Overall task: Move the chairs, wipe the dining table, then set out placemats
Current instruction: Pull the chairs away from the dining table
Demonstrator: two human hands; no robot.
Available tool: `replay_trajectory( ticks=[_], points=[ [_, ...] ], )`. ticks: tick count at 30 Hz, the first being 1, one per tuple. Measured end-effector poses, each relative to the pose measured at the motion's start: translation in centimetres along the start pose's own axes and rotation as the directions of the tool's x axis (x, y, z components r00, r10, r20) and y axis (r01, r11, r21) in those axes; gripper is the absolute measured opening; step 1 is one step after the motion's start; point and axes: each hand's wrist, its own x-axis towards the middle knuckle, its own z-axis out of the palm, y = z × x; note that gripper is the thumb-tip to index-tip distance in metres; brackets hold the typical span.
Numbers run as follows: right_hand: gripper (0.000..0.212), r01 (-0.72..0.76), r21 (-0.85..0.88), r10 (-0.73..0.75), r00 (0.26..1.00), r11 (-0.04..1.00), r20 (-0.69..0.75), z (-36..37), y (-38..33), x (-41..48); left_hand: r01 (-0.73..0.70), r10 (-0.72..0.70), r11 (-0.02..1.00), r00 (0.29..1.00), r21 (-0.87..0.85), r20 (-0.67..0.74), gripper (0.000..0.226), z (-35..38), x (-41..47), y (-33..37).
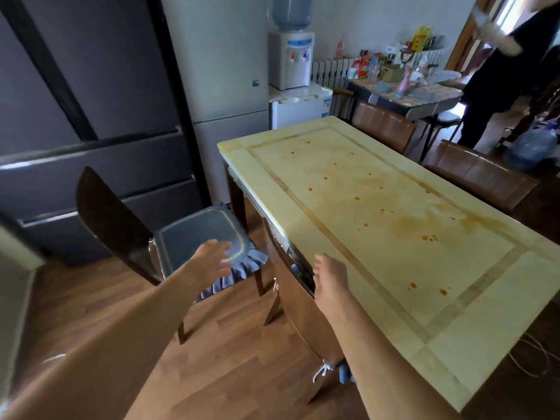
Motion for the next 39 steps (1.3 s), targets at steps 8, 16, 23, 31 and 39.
replay_trajectory(
  ticks=[8, 16, 23, 31, 39],
  points=[
    [0.027, -0.085, 0.037, 0.066, 0.933, 0.996, 0.354, 14.1, 7.5, -5.0, -0.065, 0.063, 0.992, 0.998, -0.112, -0.024, 0.018, -15.9, -5.0, 5.0],
    [0.053, -0.183, -0.077, 0.199, 0.894, 0.98, 0.402, 25.0, 11.5, -7.5, -0.169, 0.139, 0.982, 0.953, -0.09, -0.27, 0.043, -27.8, -2.2, 7.5],
    [0.053, -0.23, -0.152, 0.274, 0.857, 0.961, 0.435, 32.9, 11.5, -4.2, -0.142, 0.124, 0.989, 0.938, -0.035, -0.323, 0.043, -31.4, 4.0, 11.6],
    [0.056, -0.357, -0.231, 0.423, 0.812, 0.905, 0.402, 41.8, 13.0, 1.3, -0.027, 0.054, 0.997, 0.922, 0.075, -0.384, 0.046, -36.5, 13.9, 14.4],
    [0.06, -0.513, -0.318, 0.594, 0.758, 0.797, 0.267, 48.0, 16.6, 5.3, 0.015, 0.022, 0.998, 0.846, 0.065, -0.532, 0.06, -38.9, 21.6, 16.3]
  ],
)
